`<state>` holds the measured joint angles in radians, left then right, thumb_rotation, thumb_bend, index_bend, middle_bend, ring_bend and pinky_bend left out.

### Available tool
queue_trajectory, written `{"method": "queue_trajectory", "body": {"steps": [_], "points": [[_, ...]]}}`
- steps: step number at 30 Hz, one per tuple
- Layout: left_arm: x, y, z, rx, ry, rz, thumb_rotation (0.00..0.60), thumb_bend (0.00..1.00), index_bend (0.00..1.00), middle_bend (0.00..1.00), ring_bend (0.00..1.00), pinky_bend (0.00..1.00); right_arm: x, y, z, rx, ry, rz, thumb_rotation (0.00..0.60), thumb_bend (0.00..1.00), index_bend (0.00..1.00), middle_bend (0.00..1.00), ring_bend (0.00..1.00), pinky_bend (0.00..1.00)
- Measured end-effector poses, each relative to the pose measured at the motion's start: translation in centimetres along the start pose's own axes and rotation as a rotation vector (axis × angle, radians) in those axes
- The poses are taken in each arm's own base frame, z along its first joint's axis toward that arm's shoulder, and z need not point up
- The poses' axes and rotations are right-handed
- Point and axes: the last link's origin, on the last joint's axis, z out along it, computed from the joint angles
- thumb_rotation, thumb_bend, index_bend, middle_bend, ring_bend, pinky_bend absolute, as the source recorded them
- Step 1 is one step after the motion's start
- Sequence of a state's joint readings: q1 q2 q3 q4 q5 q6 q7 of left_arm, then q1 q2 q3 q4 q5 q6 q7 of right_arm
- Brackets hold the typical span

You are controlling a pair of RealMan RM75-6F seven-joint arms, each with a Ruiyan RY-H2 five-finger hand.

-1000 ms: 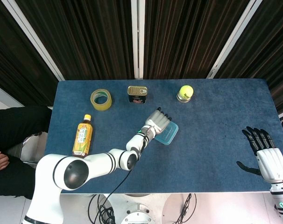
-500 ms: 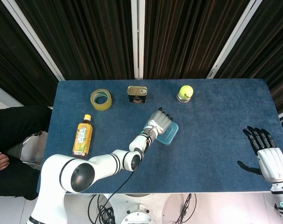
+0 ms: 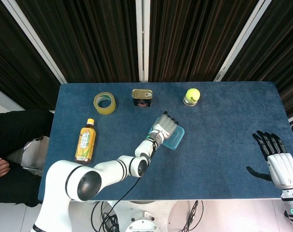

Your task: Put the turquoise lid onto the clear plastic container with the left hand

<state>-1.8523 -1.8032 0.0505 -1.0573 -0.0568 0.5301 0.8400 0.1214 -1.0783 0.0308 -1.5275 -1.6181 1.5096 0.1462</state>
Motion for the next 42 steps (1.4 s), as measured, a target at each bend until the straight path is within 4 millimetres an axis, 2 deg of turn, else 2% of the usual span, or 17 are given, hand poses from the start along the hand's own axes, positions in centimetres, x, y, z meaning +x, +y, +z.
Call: {"method": "queue_trajectory", "body": {"steps": [4, 13, 18, 22, 29, 42], "points": [[-0.1, 0.0, -0.2, 0.004, -0.002, 0.0, 0.6, 0.12, 0.01, 0.04, 0.0, 0.08, 0.0, 0.0, -0.1, 0.0, 0.002, 0.002, 0.6, 0.07, 0.0, 0.05, 0.0, 0.02], [-0.1, -0.2, -0.7, 0.004, 0.008, -0.02, 0.6, 0.1, 0.0, 0.01, 0.0, 0.07, 0.1, -0.1, 0.0, 0.008, 0.007, 0.005, 0.6, 0.07, 0.0, 0.05, 0.0, 0.02], [-0.2, -0.5, -1.8, -0.011, 0.043, -0.024, 0.6, 0.05, 0.09, 0.08, 0.0, 0.06, 0.2, -0.2, 0.0, 0.018, 0.01, 0.005, 0.6, 0.07, 0.0, 0.05, 0.0, 0.02], [-0.9, -1.0, -3.0, -0.024, 0.076, -0.054, 0.6, 0.04, 0.16, 0.15, 0.04, 0.06, 0.1, -0.4, 0.0, 0.026, 0.01, 0.006, 0.6, 0.07, 0.0, 0.05, 0.0, 0.02], [-2.0, -2.4, -3.6, 0.006, 0.073, -0.074, 0.6, 0.03, 0.17, 0.15, 0.05, 0.07, 0.2, -0.6, -0.2, 0.03, 0.016, 0.004, 0.6, 0.07, 0.0, 0.05, 0.0, 0.02], [-3.8, -1.9, -2.9, 0.02, 0.027, -0.058, 0.6, 0.03, 0.17, 0.15, 0.05, 0.07, 0.2, -0.7, -0.5, 0.028, 0.02, 0.0, 0.6, 0.07, 0.0, 0.05, 0.0, 0.02]]}}
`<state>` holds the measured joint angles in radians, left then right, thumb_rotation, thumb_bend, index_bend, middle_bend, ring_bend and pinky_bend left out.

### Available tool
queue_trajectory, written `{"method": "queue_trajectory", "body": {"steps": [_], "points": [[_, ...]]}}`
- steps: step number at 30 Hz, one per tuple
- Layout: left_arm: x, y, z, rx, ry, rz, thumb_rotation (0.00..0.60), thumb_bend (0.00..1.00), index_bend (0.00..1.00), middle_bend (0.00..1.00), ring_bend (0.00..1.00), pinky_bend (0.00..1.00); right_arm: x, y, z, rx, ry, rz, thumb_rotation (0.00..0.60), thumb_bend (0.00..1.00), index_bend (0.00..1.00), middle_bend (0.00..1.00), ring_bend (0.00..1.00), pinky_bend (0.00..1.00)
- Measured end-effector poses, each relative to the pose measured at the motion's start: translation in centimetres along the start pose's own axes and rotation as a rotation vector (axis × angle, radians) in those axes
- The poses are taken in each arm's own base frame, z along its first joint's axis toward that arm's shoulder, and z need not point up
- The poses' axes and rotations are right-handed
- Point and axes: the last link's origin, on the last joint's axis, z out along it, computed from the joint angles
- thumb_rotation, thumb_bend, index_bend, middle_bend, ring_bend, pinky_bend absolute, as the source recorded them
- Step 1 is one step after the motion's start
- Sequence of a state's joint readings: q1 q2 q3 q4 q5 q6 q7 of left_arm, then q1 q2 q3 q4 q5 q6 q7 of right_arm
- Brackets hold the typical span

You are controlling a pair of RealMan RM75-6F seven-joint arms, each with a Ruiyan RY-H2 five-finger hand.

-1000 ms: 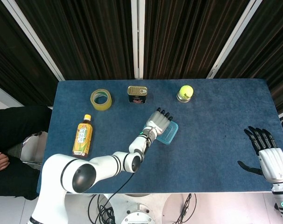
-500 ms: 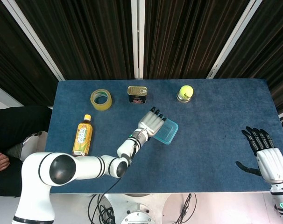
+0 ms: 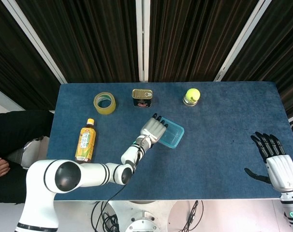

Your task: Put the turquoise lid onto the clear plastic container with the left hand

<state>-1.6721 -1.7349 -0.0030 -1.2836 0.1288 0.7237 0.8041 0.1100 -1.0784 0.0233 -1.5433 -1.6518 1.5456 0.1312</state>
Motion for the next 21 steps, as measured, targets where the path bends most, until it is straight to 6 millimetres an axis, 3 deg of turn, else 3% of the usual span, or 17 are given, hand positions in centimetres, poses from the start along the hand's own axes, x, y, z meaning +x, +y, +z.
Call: {"method": "queue_trajectory", "body": {"steps": [10, 16, 21], "points": [[0.6, -0.1, -0.6, 0.0, 0.021, -0.006, 0.6, 0.03, 0.17, 0.15, 0.05, 0.07, 0.2, -0.1, 0.0, 0.006, 0.009, 0.0, 0.6, 0.07, 0.0, 0.05, 0.0, 0.02], [0.8, -0.5, -2.6, -0.03, 0.062, -0.006, 0.6, 0.03, 0.17, 0.15, 0.05, 0.07, 0.1, -0.3, 0.2, 0.02, 0.006, 0.001, 0.6, 0.07, 0.0, 0.05, 0.0, 0.02], [-0.4, -1.2, -4.7, -0.045, 0.076, -0.005, 0.6, 0.03, 0.18, 0.15, 0.05, 0.07, -0.1, -0.7, 0.4, 0.032, 0.002, 0.002, 0.6, 0.07, 0.0, 0.05, 0.0, 0.02]]}}
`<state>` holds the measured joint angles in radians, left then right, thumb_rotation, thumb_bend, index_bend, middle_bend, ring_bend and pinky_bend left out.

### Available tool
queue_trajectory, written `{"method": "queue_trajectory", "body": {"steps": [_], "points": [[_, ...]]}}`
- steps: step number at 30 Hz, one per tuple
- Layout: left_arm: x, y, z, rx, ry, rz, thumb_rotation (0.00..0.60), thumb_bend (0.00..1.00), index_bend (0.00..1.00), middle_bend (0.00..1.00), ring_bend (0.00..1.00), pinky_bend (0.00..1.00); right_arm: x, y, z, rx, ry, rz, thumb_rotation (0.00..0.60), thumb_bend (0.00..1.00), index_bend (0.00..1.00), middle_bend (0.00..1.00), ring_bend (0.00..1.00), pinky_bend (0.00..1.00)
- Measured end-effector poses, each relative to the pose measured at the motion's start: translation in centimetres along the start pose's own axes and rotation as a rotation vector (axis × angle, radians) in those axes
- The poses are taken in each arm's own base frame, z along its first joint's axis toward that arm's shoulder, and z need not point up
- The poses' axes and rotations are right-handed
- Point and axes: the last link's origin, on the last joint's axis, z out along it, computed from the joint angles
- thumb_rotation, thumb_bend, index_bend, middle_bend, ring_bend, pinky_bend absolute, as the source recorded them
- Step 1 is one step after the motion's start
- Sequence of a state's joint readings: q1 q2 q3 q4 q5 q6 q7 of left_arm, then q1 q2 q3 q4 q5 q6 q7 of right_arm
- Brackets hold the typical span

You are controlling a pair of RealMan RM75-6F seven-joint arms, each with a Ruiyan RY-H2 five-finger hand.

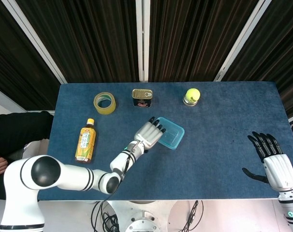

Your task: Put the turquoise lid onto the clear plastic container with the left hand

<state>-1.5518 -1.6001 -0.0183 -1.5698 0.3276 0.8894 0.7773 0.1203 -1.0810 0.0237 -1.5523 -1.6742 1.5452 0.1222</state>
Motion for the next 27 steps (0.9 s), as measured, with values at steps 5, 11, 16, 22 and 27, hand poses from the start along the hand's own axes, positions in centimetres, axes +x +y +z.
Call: {"method": "queue_trajectory", "body": {"steps": [5, 11, 16, 22, 27], "points": [[-1.3, -0.4, -0.6, 0.005, -0.018, 0.001, 0.6, 0.03, 0.18, 0.15, 0.05, 0.07, 0.0, -0.3, 0.0, 0.005, 0.0, -0.005, 0.6, 0.07, 0.0, 0.05, 0.0, 0.02], [-2.6, -0.2, -0.6, 0.017, -0.061, 0.017, 0.6, 0.03, 0.18, 0.15, 0.05, 0.07, 0.1, -0.5, -0.2, 0.003, 0.002, -0.006, 0.6, 0.07, 0.0, 0.05, 0.0, 0.02], [-3.5, 0.1, -0.3, 0.019, -0.08, 0.011, 0.6, 0.03, 0.18, 0.15, 0.05, 0.07, 0.0, -0.5, -0.3, 0.002, 0.0, -0.008, 0.6, 0.07, 0.0, 0.05, 0.0, 0.02], [-3.2, 0.2, -0.4, 0.014, -0.064, 0.001, 0.6, 0.03, 0.18, 0.15, 0.05, 0.07, 0.1, -0.5, -0.3, 0.002, 0.005, -0.008, 0.6, 0.07, 0.0, 0.05, 0.0, 0.02], [-1.6, -0.5, -1.0, 0.013, 0.005, -0.049, 0.6, 0.03, 0.18, 0.15, 0.05, 0.07, 0.3, -0.3, -0.4, 0.0, 0.008, -0.006, 0.6, 0.07, 0.0, 0.05, 0.0, 0.02]]}}
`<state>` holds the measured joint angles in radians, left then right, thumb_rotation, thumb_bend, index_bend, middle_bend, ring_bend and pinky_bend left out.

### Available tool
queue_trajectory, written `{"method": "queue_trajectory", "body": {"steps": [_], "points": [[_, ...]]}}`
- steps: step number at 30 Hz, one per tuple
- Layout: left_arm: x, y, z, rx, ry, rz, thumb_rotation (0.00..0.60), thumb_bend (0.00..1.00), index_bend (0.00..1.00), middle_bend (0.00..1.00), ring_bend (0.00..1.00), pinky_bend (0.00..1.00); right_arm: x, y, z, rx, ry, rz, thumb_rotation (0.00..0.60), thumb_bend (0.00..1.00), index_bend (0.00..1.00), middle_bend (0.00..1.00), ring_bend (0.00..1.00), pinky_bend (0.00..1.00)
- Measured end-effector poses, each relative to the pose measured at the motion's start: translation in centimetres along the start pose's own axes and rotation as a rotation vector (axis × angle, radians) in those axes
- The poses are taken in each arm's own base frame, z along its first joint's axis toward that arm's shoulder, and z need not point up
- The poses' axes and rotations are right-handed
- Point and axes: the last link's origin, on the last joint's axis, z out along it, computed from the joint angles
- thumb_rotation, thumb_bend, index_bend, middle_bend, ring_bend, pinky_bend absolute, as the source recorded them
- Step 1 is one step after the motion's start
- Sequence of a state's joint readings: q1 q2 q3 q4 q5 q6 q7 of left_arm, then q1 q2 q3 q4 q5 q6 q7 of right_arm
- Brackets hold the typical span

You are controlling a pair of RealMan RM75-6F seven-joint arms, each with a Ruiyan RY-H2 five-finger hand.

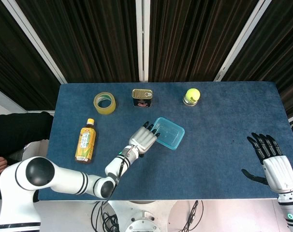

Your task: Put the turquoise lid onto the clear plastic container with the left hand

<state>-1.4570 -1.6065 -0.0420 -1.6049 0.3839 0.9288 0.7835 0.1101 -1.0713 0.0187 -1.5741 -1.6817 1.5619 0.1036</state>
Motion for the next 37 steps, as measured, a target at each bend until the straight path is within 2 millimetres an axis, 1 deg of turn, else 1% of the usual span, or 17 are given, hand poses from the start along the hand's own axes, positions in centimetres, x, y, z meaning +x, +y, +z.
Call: {"method": "queue_trajectory", "body": {"steps": [4, 6, 9, 12, 14, 16, 17, 19, 20, 22, 23, 25, 26, 30, 33, 35, 37], "points": [[1.4, -2.0, -1.2, 0.021, 0.1, -0.087, 0.6, 0.03, 0.18, 0.15, 0.05, 0.07, 0.2, 0.4, 0.1, -0.002, -0.008, 0.0, 0.6, 0.07, 0.0, 0.05, 0.0, 0.02], [2.0, -4.0, -2.2, 0.049, 0.169, -0.143, 0.6, 0.03, 0.18, 0.15, 0.05, 0.07, 0.3, 0.5, 0.3, 0.0, -0.011, 0.005, 0.6, 0.07, 0.0, 0.05, 0.0, 0.02], [2.5, -8.0, -4.4, 0.123, 0.285, -0.217, 0.6, 0.03, 0.18, 0.15, 0.05, 0.07, 0.5, 0.9, 0.6, 0.0, -0.017, 0.021, 0.6, 0.07, 0.0, 0.05, 0.0, 0.02], [2.1, -12.1, -7.1, 0.207, 0.406, -0.277, 0.6, 0.02, 0.18, 0.15, 0.05, 0.06, 0.6, 1.6, 0.8, -0.012, -0.021, 0.023, 0.6, 0.07, 0.0, 0.04, 0.0, 0.02], [1.0, -14.8, -9.4, 0.267, 0.472, -0.312, 0.6, 0.02, 0.19, 0.15, 0.05, 0.06, 0.6, 1.9, 1.0, -0.02, -0.025, 0.03, 0.6, 0.07, 0.0, 0.03, 0.0, 0.02], [-0.4, -17.0, -11.6, 0.316, 0.513, -0.338, 0.6, 0.02, 0.2, 0.15, 0.05, 0.05, 0.6, 2.3, 1.0, -0.028, -0.029, 0.034, 0.6, 0.07, 0.0, 0.02, 0.0, 0.01], [-1.3, -18.2, -13.2, 0.347, 0.541, -0.35, 0.6, 0.02, 0.2, 0.15, 0.05, 0.05, 0.5, 2.4, 1.0, -0.031, -0.029, 0.035, 0.6, 0.07, 0.0, 0.01, 0.0, 0.01], [-2.9, -19.8, -15.6, 0.392, 0.574, -0.363, 0.6, 0.02, 0.2, 0.15, 0.05, 0.05, 0.4, 2.5, 1.0, -0.035, -0.028, 0.043, 0.6, 0.07, 0.0, 0.01, 0.0, 0.0], [-4.1, -20.7, -17.2, 0.426, 0.586, -0.371, 0.6, 0.02, 0.2, 0.15, 0.05, 0.05, 0.4, 2.6, 1.0, -0.036, -0.027, 0.048, 0.6, 0.07, 0.0, 0.01, 0.0, 0.0], [-6.0, -21.9, -19.6, 0.482, 0.587, -0.374, 0.6, 0.02, 0.2, 0.15, 0.05, 0.05, 0.3, 2.7, 0.8, -0.039, -0.03, 0.058, 0.6, 0.07, 0.0, 0.01, 0.0, 0.0], [-7.3, -22.5, -21.2, 0.518, 0.582, -0.369, 0.6, 0.02, 0.2, 0.15, 0.05, 0.05, 0.2, 2.8, 0.7, -0.041, -0.033, 0.059, 0.6, 0.07, 0.0, 0.01, 0.0, 0.0], [-9.0, -23.1, -23.5, 0.569, 0.571, -0.358, 0.6, 0.03, 0.2, 0.15, 0.05, 0.04, -0.1, 2.9, 0.4, -0.044, -0.043, 0.059, 0.6, 0.08, 0.0, 0.01, 0.0, 0.0], [-10.0, -23.3, -25.0, 0.601, 0.565, -0.354, 0.6, 0.03, 0.2, 0.15, 0.05, 0.04, -0.2, 2.9, 0.3, -0.044, -0.046, 0.06, 0.6, 0.08, 0.0, 0.01, 0.0, 0.0], [-12.7, -23.2, -29.3, 0.689, 0.55, -0.345, 0.6, 0.03, 0.18, 0.14, 0.05, 0.04, -0.5, 2.7, -0.1, -0.038, -0.047, 0.068, 0.6, 0.08, 0.0, 0.01, 0.0, 0.0], [-14.1, -22.4, -32.1, 0.734, 0.533, -0.342, 0.6, 0.03, 0.18, 0.14, 0.05, 0.04, -0.8, 2.4, -0.4, -0.033, -0.052, 0.067, 0.6, 0.08, 0.0, 0.01, 0.0, 0.0], [-14.8, -21.4, -33.6, 0.751, 0.522, -0.347, 0.6, 0.03, 0.18, 0.14, 0.05, 0.04, -1.0, 2.2, -0.7, -0.037, -0.052, 0.067, 0.6, 0.08, 0.0, 0.01, 0.0, 0.0], [-15.2, -20.5, -34.6, 0.756, 0.515, -0.36, 0.6, 0.03, 0.18, 0.14, 0.05, 0.04, -1.2, 2.0, -1.1, -0.046, -0.05, 0.07, 0.6, 0.08, 0.0, 0.01, 0.0, 0.0]]}}
